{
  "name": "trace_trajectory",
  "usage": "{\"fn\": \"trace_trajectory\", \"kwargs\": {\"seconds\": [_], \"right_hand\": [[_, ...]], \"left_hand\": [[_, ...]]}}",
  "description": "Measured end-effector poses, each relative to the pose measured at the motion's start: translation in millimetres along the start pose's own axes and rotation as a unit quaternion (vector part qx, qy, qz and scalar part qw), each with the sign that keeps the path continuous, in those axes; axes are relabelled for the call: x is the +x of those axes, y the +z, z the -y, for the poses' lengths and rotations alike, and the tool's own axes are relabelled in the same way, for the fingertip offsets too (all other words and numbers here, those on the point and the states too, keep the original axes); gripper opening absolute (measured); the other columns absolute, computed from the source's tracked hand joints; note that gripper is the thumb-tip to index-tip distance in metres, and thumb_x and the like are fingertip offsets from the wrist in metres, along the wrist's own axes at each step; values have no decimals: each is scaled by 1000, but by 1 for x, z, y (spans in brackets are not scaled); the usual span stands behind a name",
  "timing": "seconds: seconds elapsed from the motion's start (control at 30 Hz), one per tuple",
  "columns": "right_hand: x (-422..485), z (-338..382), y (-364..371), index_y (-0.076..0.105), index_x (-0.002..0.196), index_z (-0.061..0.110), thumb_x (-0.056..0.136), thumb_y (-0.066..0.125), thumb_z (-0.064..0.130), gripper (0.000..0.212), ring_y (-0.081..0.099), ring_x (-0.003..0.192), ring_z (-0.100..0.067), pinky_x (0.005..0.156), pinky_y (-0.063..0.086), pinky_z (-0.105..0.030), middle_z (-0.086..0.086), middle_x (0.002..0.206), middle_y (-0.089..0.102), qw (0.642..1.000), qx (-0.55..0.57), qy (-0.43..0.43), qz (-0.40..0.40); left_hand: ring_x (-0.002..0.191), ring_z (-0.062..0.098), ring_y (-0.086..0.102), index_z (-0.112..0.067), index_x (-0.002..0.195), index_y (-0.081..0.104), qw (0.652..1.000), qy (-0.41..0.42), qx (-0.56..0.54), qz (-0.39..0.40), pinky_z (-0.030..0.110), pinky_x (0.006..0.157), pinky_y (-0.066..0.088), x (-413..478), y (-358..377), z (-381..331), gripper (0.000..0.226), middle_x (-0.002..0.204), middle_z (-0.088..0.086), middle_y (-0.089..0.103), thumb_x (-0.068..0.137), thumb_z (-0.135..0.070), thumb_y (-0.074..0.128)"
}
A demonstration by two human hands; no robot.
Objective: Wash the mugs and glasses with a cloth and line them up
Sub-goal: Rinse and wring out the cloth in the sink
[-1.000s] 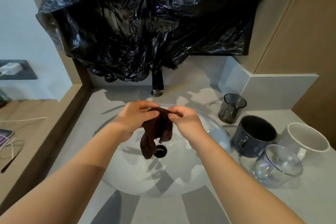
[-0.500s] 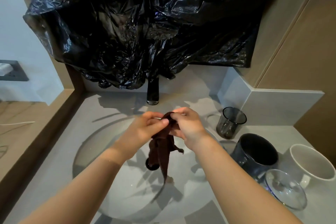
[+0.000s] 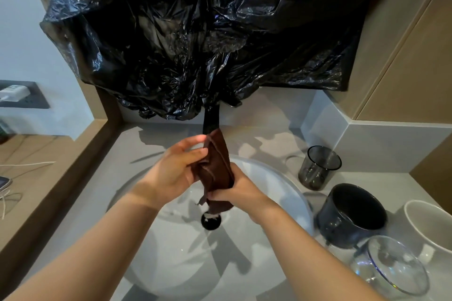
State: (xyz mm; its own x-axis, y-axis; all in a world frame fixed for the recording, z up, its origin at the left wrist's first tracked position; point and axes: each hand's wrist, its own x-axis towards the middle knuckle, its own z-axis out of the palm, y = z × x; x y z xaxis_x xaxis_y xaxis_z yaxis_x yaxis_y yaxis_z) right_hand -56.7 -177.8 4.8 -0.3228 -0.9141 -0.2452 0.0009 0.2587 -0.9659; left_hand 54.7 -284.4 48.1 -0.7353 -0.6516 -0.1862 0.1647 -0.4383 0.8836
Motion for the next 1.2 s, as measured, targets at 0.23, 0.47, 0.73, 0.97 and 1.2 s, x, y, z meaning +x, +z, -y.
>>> {"fn": "trace_trajectory", "kwargs": {"seconds": [0.23,0.47,0.73,0.97,1.2], "right_hand": [[0,14,-18,52,96,17,78,60,4,24,61,71,-15,64,49,-23,-3,81,63,989,-77,18,-128],[3,30,-13,53,87,30,74,63,18,20,63,79,-23,76,54,-36,-1,85,64,988,-136,6,-67],[-1,36,-8,61,88,20,81,69,34,17,63,85,-22,77,55,-38,-3,93,61,968,-182,0,-170],[-3,32,-3,58,87,7,88,63,11,7,62,72,-24,68,53,-31,-9,76,61,980,142,67,-120],[-11,30,-15,43,137,23,89,41,-4,55,42,123,-14,107,31,-30,3,136,50,924,-334,-135,-125]], "left_hand": [[82,26,66,-17,131,44,986,-86,100,-104,38,69,56,-1,-21,14,42,100,13,65,94,3,49],[106,5,58,-31,142,33,923,-21,363,127,18,86,47,1,-14,20,97,126,-6,53,55,-35,76],[114,27,61,-19,126,53,981,-82,152,95,50,102,45,2,-19,40,78,121,11,65,53,-24,80],[97,13,66,-24,123,50,972,-101,175,120,30,77,56,0,-7,48,62,106,3,69,69,-5,74],[39,5,34,-13,77,44,958,-277,79,4,12,36,23,19,-36,34,19,59,0,40,80,4,49]]}}
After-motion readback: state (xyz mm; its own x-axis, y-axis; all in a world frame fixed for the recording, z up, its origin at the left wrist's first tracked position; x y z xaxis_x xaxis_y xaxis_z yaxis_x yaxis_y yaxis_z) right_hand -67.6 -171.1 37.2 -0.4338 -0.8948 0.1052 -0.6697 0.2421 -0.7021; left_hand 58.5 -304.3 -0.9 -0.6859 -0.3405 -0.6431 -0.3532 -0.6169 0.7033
